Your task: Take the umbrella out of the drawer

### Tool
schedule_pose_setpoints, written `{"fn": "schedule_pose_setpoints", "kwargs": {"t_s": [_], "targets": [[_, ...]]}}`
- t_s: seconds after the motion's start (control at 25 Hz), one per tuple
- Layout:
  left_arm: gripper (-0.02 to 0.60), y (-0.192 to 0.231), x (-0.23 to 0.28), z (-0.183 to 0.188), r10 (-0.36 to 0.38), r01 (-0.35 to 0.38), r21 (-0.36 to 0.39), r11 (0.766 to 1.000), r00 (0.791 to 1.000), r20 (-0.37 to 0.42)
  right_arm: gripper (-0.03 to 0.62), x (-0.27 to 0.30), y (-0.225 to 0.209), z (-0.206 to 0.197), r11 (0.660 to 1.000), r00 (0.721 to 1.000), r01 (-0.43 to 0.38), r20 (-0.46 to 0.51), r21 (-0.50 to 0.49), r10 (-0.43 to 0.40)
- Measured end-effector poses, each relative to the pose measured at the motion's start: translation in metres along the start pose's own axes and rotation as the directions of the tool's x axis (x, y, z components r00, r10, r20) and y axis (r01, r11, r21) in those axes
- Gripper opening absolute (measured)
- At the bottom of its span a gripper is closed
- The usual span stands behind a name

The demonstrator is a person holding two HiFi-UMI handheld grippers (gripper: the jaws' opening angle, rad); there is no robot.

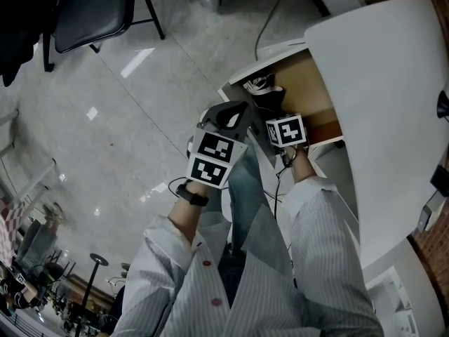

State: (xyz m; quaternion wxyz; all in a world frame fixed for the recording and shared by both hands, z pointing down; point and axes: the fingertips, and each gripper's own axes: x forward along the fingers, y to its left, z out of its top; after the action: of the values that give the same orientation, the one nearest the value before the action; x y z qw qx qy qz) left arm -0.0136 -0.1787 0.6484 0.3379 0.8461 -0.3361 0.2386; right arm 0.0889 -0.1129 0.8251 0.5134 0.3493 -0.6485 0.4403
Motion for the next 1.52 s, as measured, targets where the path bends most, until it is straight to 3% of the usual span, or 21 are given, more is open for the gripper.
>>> {"fn": "schedule_pose_setpoints", "kwargs": {"t_s": [0.8,1.08,1.24,1.52], "targets": [[0.008,-0.044,-0.062,0.081,0.001,-0.002,0.020,1.000,0.997,0.071,0.178,-0.120,0.042,0.042,0.997,0.986,-0.040,0.162,0.072,0.027],[0.009,-0.060,-0.090,0.118,0.002,-0.007,0.048,0.999,0.994,0.111,0.178,-0.178,0.066,0.064,0.998,0.974,-0.048,0.225,0.029,0.041],[0.008,-0.074,-0.109,0.137,-0.017,0.004,0.098,0.995,0.992,0.126,0.178,-0.218,0.076,0.074,0.997,0.954,-0.066,0.293,0.029,0.055],[0.009,-0.108,-0.148,0.173,-0.055,0.023,0.177,0.984,0.983,0.177,0.178,-0.308,0.081,0.092,0.997,0.886,-0.069,0.457,-0.021,0.070]]}}
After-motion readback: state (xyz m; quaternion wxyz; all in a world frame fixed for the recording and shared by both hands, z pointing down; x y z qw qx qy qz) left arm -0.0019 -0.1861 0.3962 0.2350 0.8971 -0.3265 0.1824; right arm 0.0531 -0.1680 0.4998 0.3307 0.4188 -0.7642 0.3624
